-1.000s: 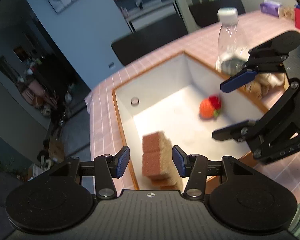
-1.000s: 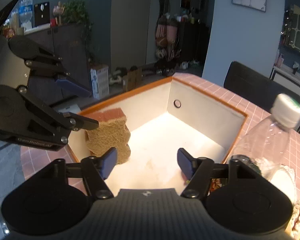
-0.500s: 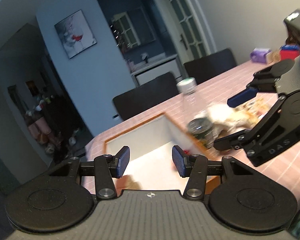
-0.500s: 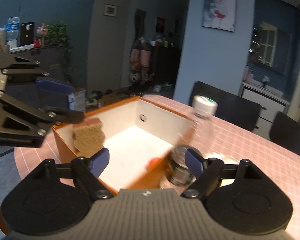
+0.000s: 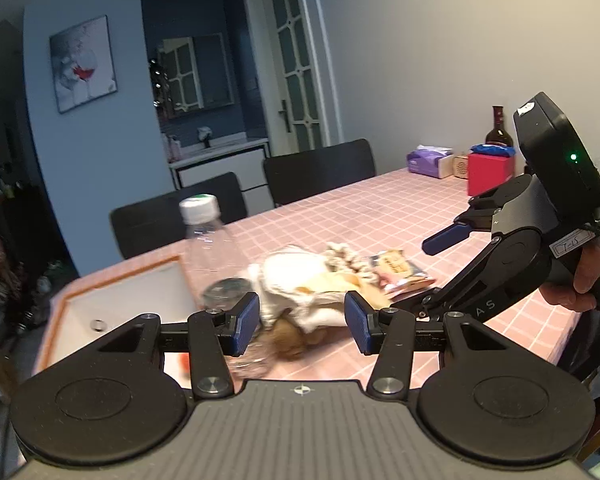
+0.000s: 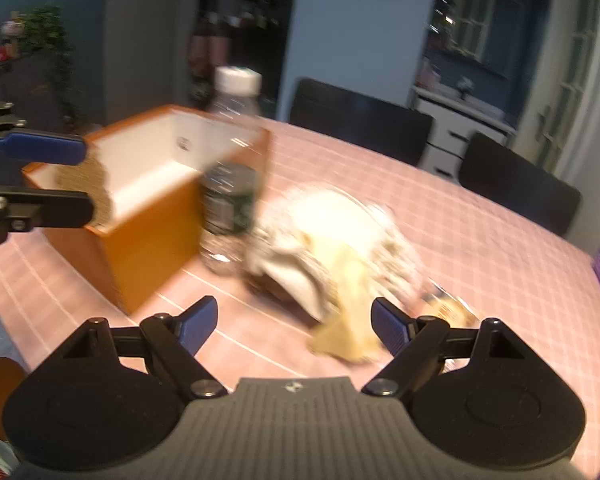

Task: Organize soft objects
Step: 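Move both tools back toward the remaining items on the table, then grasp the yellow cloth with the left tool while the right tool grasps the Deeyeo packet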

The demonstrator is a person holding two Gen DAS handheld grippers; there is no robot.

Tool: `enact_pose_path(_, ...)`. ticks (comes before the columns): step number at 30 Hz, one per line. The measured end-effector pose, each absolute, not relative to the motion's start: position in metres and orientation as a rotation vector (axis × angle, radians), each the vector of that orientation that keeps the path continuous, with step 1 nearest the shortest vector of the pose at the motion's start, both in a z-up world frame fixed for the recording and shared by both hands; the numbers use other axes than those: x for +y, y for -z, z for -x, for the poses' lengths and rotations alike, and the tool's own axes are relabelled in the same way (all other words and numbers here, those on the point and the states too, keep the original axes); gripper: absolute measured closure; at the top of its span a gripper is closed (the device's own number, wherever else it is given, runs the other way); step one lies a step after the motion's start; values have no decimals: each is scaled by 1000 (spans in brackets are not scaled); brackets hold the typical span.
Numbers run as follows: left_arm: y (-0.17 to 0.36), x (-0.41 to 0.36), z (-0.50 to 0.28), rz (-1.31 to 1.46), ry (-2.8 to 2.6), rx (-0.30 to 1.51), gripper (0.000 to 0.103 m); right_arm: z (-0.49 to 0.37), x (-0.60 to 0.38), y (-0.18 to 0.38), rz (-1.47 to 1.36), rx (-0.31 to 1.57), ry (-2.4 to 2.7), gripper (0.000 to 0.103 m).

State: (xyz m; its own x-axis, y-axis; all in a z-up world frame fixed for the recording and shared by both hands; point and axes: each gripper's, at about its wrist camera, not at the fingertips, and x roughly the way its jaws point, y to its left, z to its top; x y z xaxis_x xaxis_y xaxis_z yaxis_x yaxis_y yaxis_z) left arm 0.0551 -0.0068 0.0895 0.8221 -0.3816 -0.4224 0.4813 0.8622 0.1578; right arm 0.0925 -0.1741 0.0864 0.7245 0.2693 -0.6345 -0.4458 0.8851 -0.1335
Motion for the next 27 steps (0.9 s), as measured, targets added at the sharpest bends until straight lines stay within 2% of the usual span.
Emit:
enact_pose_path(7,-69,-35,-87,-239,492,450,45,-111,-230,-72,255,725,-278,22)
enact_pose_path(10,-56,-52,-102,-236,476,483,45,-126,-251,-67,224,759,-247,29)
enact_pose_path(14,-46,-70,-125,-200,499,524,45,-149,-273,-58,181,806,-218,30)
enact_pose_path(16,-41,-79,-138,-186,506,544,42,-162,-281,-53,173,834,-207,30)
enact_pose_path(18,-35,-87,-147,-198,520,550,33,-175,-286,-47,181,849,-188,30)
enact_pose_path(21,-22,-101,-160,-247,535,556,29,-191,-292,-37,168,868,-173,30)
enact_pose_path(27,4,-127,-171,-447,470,484,26,-204,-296,-23,103,908,-202,30)
